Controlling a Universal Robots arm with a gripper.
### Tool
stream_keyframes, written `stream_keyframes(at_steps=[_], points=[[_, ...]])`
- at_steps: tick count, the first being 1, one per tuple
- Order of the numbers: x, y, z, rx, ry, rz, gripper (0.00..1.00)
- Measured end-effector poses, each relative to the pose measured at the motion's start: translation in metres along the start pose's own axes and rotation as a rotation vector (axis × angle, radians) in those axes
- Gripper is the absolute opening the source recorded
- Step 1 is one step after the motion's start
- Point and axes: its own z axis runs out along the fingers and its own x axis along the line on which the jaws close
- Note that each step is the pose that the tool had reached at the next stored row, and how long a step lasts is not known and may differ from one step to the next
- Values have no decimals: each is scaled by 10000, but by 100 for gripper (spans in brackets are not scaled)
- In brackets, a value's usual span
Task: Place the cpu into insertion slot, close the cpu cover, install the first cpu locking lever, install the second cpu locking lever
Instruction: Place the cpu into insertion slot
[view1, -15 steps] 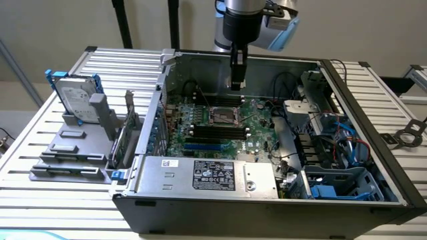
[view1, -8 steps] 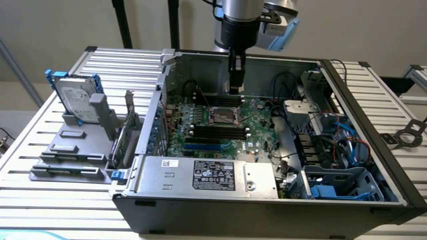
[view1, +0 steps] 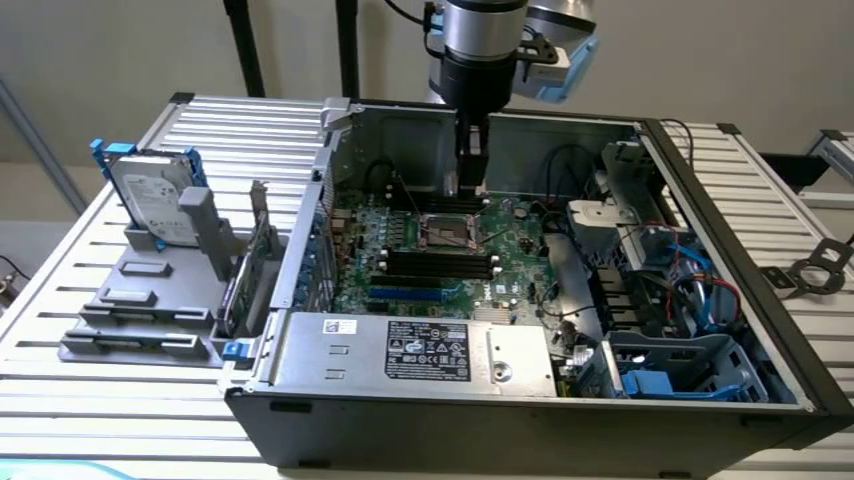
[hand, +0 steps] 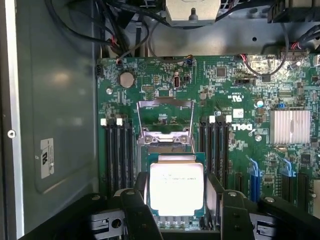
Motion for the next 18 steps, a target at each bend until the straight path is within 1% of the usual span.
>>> stream_keyframes(at_steps=[12,18], points=[[-23,-117,211,2,8,-123,55],[-26,-135,320,3,8,-132,55]])
